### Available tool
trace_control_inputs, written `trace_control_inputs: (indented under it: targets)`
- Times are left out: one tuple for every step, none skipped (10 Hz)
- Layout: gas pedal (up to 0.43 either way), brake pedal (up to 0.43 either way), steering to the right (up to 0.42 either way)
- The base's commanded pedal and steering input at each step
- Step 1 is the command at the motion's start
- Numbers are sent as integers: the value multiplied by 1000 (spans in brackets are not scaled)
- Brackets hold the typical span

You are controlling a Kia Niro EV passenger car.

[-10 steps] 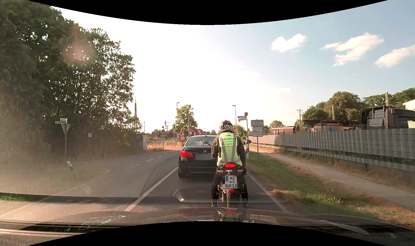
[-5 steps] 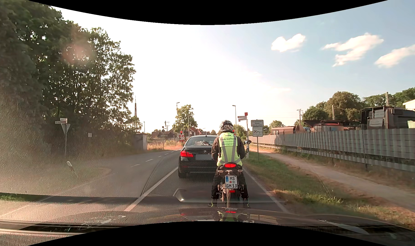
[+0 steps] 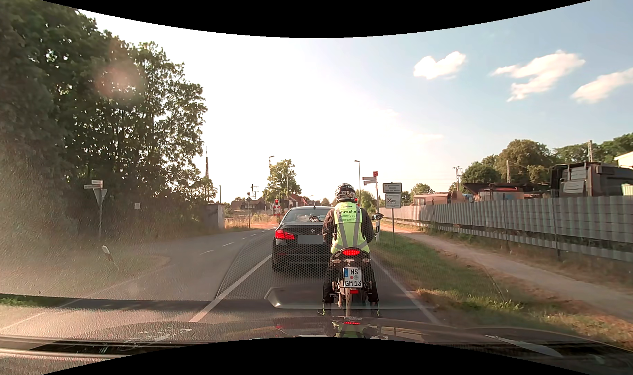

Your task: Follow the waypoints while adhering to traffic rules and regulations

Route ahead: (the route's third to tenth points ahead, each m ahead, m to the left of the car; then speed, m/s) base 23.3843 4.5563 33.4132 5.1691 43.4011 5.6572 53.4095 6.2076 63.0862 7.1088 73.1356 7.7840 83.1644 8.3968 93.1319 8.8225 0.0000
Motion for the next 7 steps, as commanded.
trace_control_inputs:
  targets:
    - [0, 0, 6]
    - [0, 0, 6]
    - [0, 0, 6]
    - [0, 0, 6]
    - [0, 0, 6]
    - [0, 0, 6]
    - [0, 0, 6]
